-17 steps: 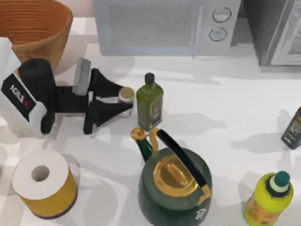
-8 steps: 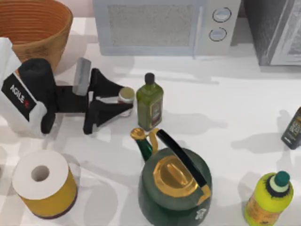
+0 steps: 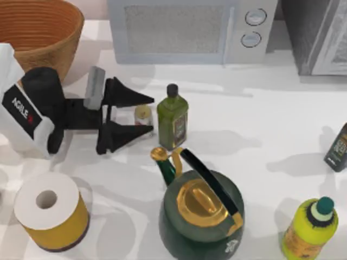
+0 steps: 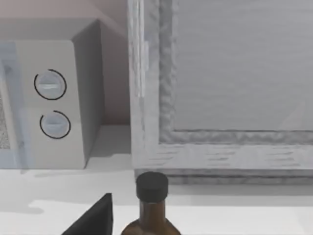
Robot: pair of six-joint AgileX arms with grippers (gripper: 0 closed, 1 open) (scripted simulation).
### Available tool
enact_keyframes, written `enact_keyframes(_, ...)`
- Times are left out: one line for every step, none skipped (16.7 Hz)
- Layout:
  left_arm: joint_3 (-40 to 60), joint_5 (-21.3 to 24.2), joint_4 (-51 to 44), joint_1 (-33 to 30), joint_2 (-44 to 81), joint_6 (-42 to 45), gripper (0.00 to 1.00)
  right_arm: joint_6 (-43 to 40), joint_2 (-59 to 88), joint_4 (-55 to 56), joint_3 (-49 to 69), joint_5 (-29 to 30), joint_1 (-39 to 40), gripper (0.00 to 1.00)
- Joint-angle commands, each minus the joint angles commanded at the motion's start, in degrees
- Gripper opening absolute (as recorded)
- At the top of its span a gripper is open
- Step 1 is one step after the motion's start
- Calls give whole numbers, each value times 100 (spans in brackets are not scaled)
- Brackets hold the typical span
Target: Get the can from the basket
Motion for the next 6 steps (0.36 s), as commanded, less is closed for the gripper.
enact_keyframes(0, 0, 0, 0, 0, 0, 100, 0, 0, 0, 0, 0, 0, 100)
enact_keyframes(0, 0, 0, 0, 0, 0, 100, 0, 0, 0, 0, 0, 0, 100)
enact_keyframes(0, 0, 0, 0, 0, 0, 100, 0, 0, 0, 0, 0, 0, 100)
enact_keyframes(0, 0, 0, 0, 0, 0, 100, 0, 0, 0, 0, 0, 0, 100)
enact_keyframes(0, 0, 0, 0, 0, 0, 100, 0, 0, 0, 0, 0, 0, 100)
enact_keyframes(0, 0, 0, 0, 0, 0, 100, 0, 0, 0, 0, 0, 0, 100)
